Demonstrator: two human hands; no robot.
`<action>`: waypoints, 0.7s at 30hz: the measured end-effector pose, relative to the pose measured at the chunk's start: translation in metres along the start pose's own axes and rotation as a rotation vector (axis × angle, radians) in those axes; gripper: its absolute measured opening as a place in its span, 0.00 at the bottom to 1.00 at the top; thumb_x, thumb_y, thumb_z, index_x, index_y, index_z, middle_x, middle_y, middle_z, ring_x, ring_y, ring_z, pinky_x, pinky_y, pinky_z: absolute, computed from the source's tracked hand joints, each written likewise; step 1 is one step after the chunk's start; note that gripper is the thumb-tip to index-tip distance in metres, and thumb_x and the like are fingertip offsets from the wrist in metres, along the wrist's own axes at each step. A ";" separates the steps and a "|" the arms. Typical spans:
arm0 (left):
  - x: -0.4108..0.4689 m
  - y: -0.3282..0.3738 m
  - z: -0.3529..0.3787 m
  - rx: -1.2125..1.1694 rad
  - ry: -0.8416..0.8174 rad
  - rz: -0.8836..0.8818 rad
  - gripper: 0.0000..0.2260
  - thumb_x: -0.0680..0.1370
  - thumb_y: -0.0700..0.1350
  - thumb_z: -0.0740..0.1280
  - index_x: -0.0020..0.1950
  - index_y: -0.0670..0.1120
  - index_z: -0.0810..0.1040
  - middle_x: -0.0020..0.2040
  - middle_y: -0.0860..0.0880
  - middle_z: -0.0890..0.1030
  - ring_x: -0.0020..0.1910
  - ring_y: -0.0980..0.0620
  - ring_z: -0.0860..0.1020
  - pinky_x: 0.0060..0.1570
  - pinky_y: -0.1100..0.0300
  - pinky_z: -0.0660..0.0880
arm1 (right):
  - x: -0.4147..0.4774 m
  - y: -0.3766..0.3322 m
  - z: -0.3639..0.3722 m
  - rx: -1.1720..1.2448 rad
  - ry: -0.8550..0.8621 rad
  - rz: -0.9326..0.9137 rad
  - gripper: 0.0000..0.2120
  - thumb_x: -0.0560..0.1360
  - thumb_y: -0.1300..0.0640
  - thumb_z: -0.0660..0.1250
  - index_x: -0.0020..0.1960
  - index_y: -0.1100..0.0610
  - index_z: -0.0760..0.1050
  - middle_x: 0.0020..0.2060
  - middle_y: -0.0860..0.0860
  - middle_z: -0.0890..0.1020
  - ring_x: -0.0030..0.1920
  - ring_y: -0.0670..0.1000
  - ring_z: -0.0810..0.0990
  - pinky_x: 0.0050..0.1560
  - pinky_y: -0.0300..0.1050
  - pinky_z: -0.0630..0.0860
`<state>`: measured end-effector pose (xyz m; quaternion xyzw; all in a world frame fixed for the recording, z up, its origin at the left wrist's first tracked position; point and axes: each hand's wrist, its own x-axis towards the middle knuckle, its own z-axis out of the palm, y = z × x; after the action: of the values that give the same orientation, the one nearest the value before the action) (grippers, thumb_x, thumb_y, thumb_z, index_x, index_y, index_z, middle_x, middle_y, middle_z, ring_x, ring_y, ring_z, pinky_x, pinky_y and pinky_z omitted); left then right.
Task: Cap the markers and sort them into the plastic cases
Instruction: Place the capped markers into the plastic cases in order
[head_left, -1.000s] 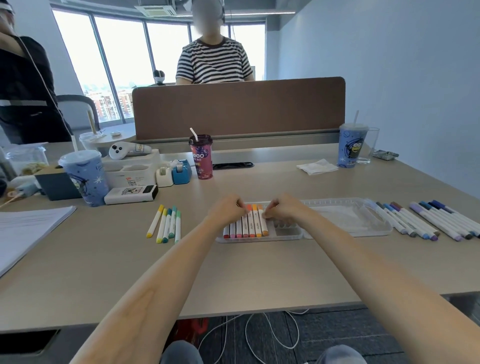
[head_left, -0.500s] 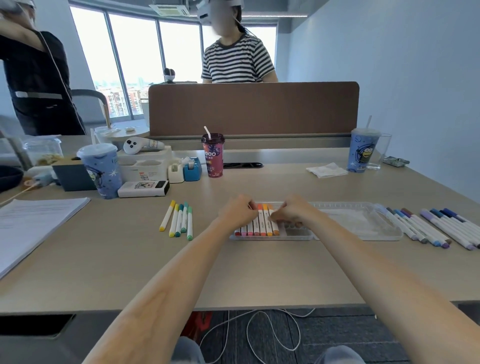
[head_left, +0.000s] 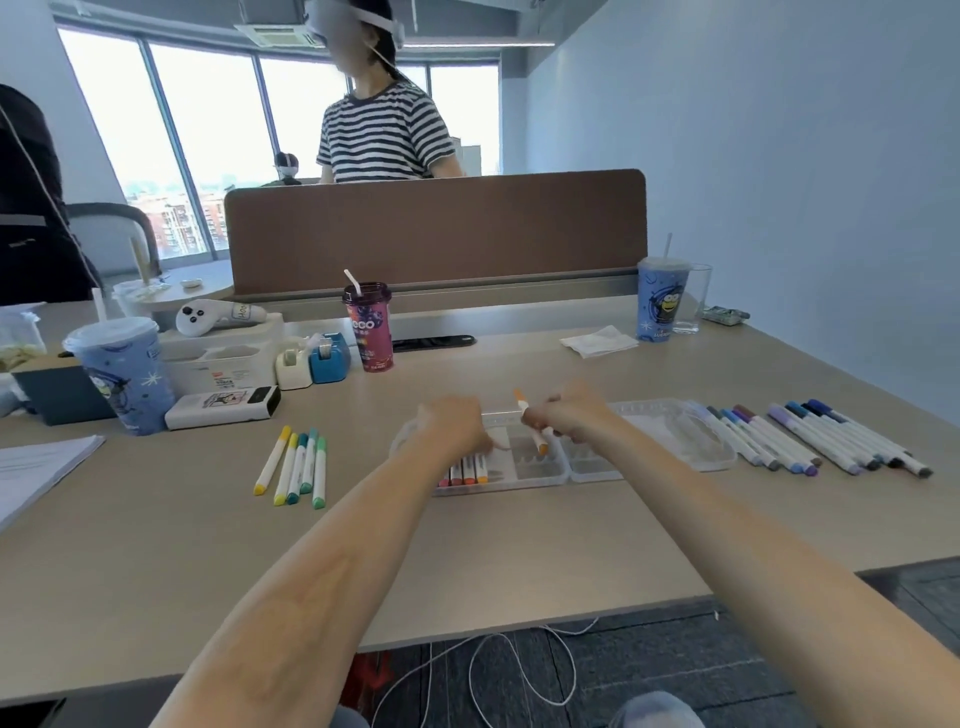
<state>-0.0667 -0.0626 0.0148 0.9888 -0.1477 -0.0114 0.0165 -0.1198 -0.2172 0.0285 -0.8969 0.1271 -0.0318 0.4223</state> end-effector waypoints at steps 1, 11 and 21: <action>0.003 0.003 -0.001 0.036 -0.013 -0.002 0.15 0.73 0.54 0.69 0.52 0.45 0.75 0.43 0.50 0.75 0.46 0.49 0.76 0.47 0.56 0.74 | 0.000 0.003 -0.002 0.002 -0.003 -0.004 0.08 0.68 0.56 0.72 0.37 0.60 0.78 0.29 0.53 0.72 0.25 0.48 0.66 0.26 0.36 0.61; 0.005 0.021 -0.004 0.117 0.017 -0.010 0.17 0.72 0.50 0.73 0.54 0.43 0.77 0.43 0.48 0.75 0.43 0.49 0.75 0.43 0.58 0.72 | -0.002 0.019 0.001 0.057 0.013 -0.047 0.17 0.68 0.55 0.74 0.48 0.68 0.81 0.33 0.55 0.73 0.33 0.50 0.70 0.34 0.44 0.66; -0.004 -0.007 -0.008 -0.546 -0.074 -0.169 0.10 0.72 0.50 0.69 0.38 0.44 0.75 0.32 0.51 0.78 0.28 0.54 0.72 0.30 0.64 0.69 | -0.001 0.009 0.006 0.077 -0.006 -0.067 0.12 0.70 0.54 0.73 0.45 0.64 0.84 0.34 0.54 0.76 0.31 0.48 0.71 0.32 0.40 0.66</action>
<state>-0.0685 -0.0548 0.0227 0.9555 -0.0569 -0.0881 0.2758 -0.1216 -0.2178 0.0178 -0.8838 0.0943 -0.0480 0.4557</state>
